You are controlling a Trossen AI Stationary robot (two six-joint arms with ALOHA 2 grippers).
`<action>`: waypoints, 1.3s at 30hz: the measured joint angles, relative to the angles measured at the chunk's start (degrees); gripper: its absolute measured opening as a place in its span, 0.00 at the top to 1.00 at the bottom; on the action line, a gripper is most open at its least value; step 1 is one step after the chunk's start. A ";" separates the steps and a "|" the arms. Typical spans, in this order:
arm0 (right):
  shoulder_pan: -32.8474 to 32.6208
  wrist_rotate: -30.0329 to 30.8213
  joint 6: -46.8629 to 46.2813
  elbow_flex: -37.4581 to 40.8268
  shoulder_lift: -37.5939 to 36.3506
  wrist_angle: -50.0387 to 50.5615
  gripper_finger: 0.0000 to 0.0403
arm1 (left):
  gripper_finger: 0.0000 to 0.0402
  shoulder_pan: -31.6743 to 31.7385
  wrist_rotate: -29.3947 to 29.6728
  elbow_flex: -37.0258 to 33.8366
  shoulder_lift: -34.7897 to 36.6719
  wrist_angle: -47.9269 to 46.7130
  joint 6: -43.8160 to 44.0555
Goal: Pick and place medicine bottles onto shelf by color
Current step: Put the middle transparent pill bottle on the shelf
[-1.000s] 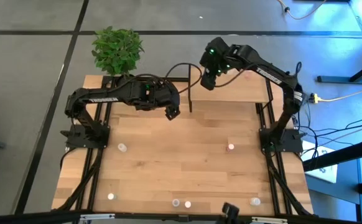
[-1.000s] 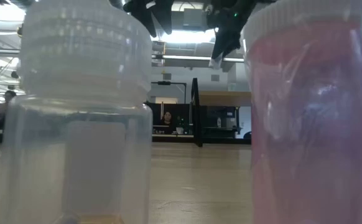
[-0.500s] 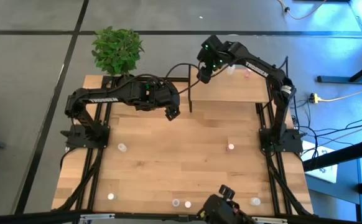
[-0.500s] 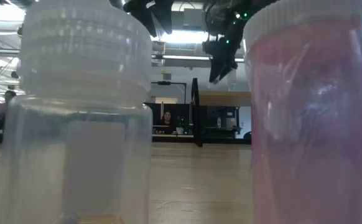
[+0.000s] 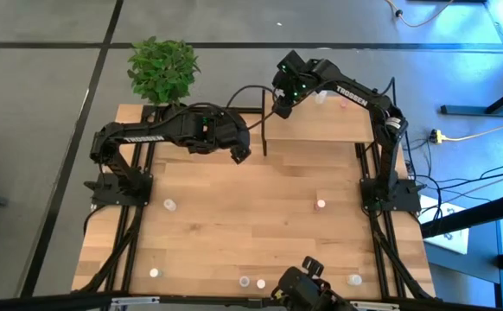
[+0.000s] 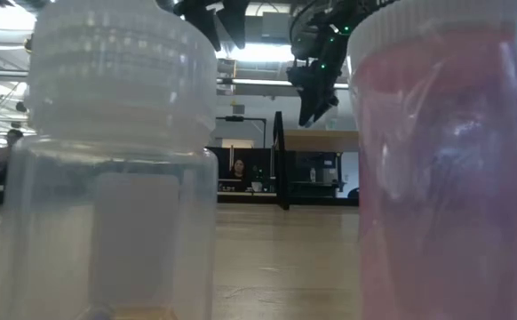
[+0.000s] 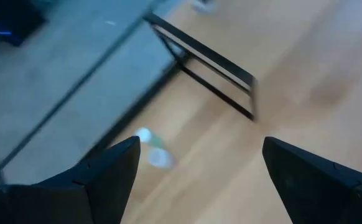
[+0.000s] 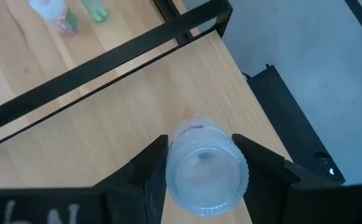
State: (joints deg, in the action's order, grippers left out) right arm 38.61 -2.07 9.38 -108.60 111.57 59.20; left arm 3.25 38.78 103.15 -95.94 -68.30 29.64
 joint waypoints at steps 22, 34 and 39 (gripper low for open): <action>0.00 -0.11 -0.11 0.00 0.00 0.00 0.59 | 0.17 -1.46 6.99 0.02 0.00 1.96 1.72; 0.00 -0.02 -0.28 0.00 0.00 0.00 0.52 | 0.17 -2.21 6.96 0.02 0.00 1.91 1.69; 0.00 0.46 -0.28 -0.01 0.00 -0.02 0.52 | 0.17 -2.23 6.96 0.02 0.00 1.91 1.69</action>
State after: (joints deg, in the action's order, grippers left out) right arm 38.61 -1.61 9.10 -108.60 111.57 59.18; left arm 1.02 45.74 103.18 -95.94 -66.39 31.33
